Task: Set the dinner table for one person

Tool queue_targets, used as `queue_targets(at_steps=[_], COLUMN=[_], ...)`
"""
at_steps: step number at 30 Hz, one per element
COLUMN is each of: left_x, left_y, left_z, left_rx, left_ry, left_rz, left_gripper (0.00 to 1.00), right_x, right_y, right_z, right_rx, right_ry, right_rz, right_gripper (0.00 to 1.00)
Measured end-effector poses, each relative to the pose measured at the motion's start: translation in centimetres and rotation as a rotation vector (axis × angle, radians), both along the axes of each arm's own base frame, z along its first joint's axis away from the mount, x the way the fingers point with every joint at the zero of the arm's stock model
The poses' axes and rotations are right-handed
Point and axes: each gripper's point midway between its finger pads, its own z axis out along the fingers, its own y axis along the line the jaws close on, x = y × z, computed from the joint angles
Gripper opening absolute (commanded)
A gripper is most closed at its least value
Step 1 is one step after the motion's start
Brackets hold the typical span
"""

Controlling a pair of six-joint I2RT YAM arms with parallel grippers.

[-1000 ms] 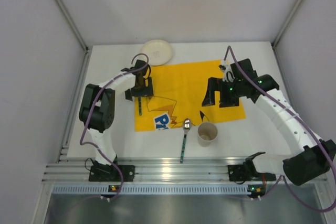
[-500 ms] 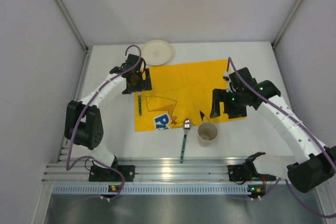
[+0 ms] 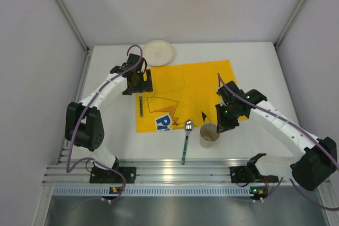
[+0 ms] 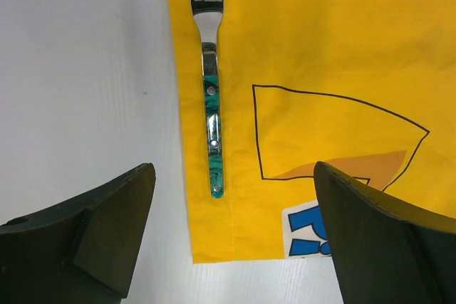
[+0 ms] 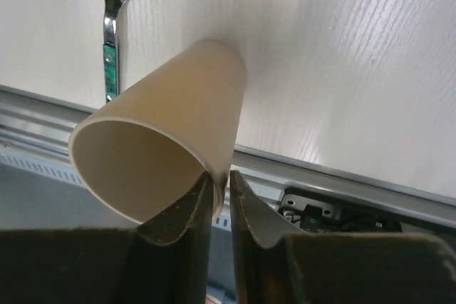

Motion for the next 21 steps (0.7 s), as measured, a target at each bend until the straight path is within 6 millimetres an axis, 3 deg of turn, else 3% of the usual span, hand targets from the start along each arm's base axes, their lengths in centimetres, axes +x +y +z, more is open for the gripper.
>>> queue_targets(at_steps=[4, 9, 12, 17, 19, 21], left_x=[-0.2, -1.0, -1.6, -1.9, -1.9, -2.1], left_y=[0.1, 0.5, 0.7, 0.8, 0.7, 0.6], left_z=[0.0, 0.1, 0.3, 0.7, 0.7, 0.7], left_rx=[0.006, 0.015, 0.02, 0.018, 0.015, 0.01], left_ry=[0.004, 0.008, 0.013, 0.005, 0.006, 0.013], left_rz=[-0.007, -0.019, -0.023, -0.027, -0.028, -0.032], left_gripper=[0.98, 0.98, 0.98, 0.98, 0.98, 0.98], right_x=[0.6, 1.9, 4.4, 11.7, 14.4, 16.7], right_y=[0.3, 0.3, 0.7, 1.3, 0.1, -2.0], right_z=[-0.8, 0.1, 3.8, 12.3, 13.8, 13.8], right_rx=[-0.026, -0.06, -0.087, -0.081, -0.097, -0.129], right_ry=[0.003, -0.02, -0.094, -0.34, -0.395, -0.397], right_rz=[0.011, 0.012, 0.008, -0.043, -0.096, -0.166], right_gripper=[0.0, 0.0, 0.0, 0.0, 0.0, 0.0])
